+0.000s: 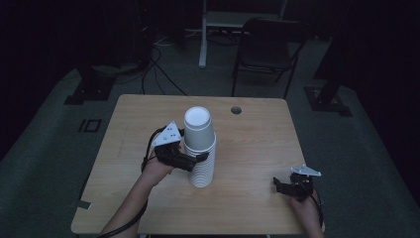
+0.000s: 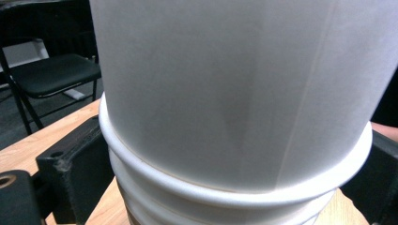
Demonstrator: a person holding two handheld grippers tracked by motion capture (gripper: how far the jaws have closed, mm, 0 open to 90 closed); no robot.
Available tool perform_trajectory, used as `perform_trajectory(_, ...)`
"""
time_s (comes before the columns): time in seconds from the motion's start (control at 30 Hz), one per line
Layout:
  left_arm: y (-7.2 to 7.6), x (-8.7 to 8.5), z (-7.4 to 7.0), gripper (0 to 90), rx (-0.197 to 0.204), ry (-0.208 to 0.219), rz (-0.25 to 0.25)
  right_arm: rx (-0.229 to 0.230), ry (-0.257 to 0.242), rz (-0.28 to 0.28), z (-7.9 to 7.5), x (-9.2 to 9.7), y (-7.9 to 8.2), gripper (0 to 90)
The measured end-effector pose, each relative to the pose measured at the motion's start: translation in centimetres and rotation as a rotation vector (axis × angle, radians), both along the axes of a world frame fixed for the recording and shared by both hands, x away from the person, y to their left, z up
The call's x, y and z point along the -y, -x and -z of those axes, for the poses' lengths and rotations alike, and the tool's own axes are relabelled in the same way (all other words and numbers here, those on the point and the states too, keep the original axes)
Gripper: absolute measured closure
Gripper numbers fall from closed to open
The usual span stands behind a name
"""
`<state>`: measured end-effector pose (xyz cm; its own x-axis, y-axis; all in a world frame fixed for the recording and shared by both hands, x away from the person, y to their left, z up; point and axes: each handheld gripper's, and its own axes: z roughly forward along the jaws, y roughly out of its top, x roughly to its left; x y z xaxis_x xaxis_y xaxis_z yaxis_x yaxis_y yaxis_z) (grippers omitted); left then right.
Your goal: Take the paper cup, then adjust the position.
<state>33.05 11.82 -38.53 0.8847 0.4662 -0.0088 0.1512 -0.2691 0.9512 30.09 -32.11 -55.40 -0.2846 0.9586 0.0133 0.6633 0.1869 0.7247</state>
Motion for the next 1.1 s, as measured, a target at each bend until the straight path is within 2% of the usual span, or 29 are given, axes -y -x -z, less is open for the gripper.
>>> perform_trajectory(0.23,-0.1,0.0,0.1,4.6,0.003,0.008,0.01,-0.003,0.001,0.002,0.0,-0.1,-0.1,10.9)
perform_trajectory(0.5,-0.2,-0.1,0.1,4.6,0.002,0.008,0.015,-0.042,0.015,-0.01,-0.4,-0.3,-0.3,12.1)
perform_trajectory(0.67,-0.1,-0.1,0.0,4.7,0.0,0.003,0.018,-0.051,-0.014,-0.027,-0.7,-0.5,-0.4,12.4)
perform_trajectory(0.83,-0.1,-0.1,0.0,4.8,0.001,0.002,0.018,-0.019,-0.053,-0.043,-1.9,-0.6,-0.3,12.7)
perform_trajectory(1.1,-0.2,-0.1,0.0,4.8,-0.002,-0.001,0.018,0.044,-0.103,-0.155,-4.5,-1.1,0.1,13.3)
